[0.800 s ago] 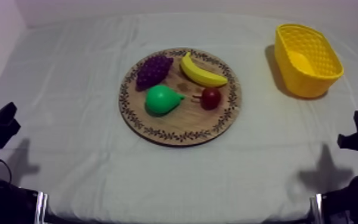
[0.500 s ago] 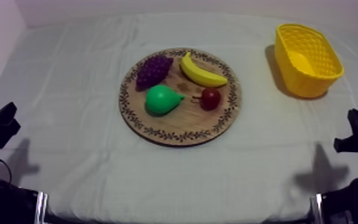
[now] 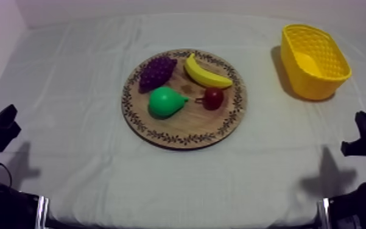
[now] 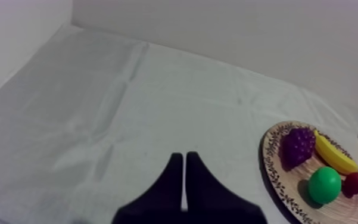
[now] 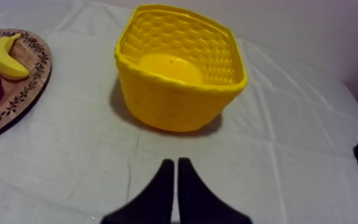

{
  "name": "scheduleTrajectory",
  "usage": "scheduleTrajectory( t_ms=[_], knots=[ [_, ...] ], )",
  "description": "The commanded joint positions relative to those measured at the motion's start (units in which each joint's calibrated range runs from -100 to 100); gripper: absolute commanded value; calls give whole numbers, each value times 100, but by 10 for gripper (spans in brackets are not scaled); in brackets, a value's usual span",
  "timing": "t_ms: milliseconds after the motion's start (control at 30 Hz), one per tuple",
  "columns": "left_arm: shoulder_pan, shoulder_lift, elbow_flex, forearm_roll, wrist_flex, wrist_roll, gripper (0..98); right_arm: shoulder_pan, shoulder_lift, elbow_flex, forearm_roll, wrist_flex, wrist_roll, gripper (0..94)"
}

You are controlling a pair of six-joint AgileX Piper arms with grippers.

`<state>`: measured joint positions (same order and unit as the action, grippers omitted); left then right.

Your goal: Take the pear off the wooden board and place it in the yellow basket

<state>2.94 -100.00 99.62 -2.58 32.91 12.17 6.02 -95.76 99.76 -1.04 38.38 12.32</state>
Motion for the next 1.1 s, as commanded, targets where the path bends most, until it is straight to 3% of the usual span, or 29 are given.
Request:
scheduleTrajectory(
  t_ms=[0, 800, 1067],
  knots=[
    [-1, 0, 5, 2, -1, 2, 1, 3, 0, 1, 3, -7, -4, 4],
    [-1, 0, 5, 2, -1, 1, 1, -75, 0, -18, 12, -73, -173, 6],
    [-1, 0, 5, 2, -1, -1, 1, -114, 892, -1159, -87, -234, -403, 6]
  ],
)
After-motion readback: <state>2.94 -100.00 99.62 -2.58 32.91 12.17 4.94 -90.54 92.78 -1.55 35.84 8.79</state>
